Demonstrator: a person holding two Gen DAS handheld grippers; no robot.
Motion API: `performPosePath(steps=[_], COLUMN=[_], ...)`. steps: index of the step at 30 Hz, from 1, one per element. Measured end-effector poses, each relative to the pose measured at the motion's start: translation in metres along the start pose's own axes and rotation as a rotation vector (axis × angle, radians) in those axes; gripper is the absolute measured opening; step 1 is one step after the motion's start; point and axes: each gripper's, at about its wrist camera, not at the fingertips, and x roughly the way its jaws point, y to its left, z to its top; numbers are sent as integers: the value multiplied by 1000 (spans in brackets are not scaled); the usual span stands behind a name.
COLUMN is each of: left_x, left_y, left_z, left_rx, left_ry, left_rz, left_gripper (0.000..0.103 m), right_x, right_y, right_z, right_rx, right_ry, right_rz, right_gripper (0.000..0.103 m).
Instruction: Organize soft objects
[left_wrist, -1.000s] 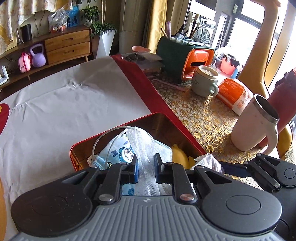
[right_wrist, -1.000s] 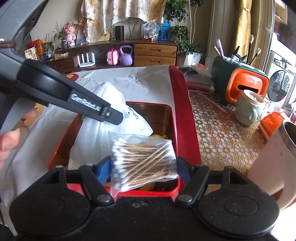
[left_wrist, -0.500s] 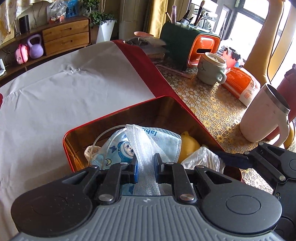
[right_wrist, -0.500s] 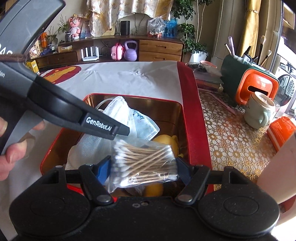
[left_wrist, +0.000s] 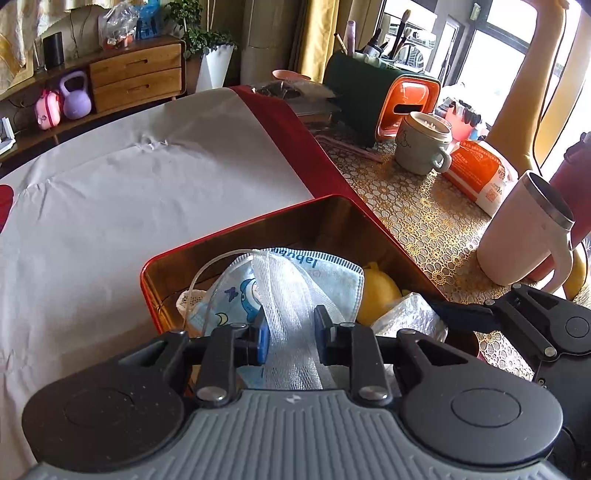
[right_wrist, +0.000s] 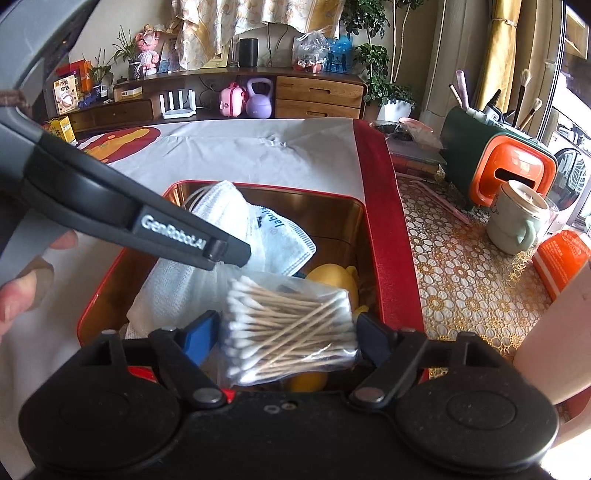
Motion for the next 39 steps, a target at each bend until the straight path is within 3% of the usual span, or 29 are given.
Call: performPosePath(steps=[8, 9, 11, 12, 19, 25, 28, 39], left_x=[-21, -24, -31, -35, -61, -86, -100, -150], left_y=[4, 4, 5, 5, 3, 1, 0, 4], left_z=[-4, -5, -6, -7, -12, -24, -33, -66], left_rx=[-13, -17, -23, -24, -5, 28, 34, 23], left_ry=[-16, -18, -27, -36, -89, -123, -141, -226], left_rz=[13, 11, 4, 3, 18, 26, 28, 50], left_gripper=[32, 40, 72, 74, 74, 75, 82, 86], right_x=[-16, -18, -24, -26, -46, -71, -82, -123], right_y=[1, 1, -1, -2, -4, -6, -7, 0], right_z=[2, 2, 3, 4, 3, 1, -2, -16], right_rx=[11, 17, 34, 42, 78, 126, 153, 226], right_ry=[-20, -24, -32, -34, -56, -101, -121, -201], right_rz=[-12, -8, -5, -6, -5, 9, 11, 31], right_gripper=[87, 87, 88, 89, 90, 97, 99, 102])
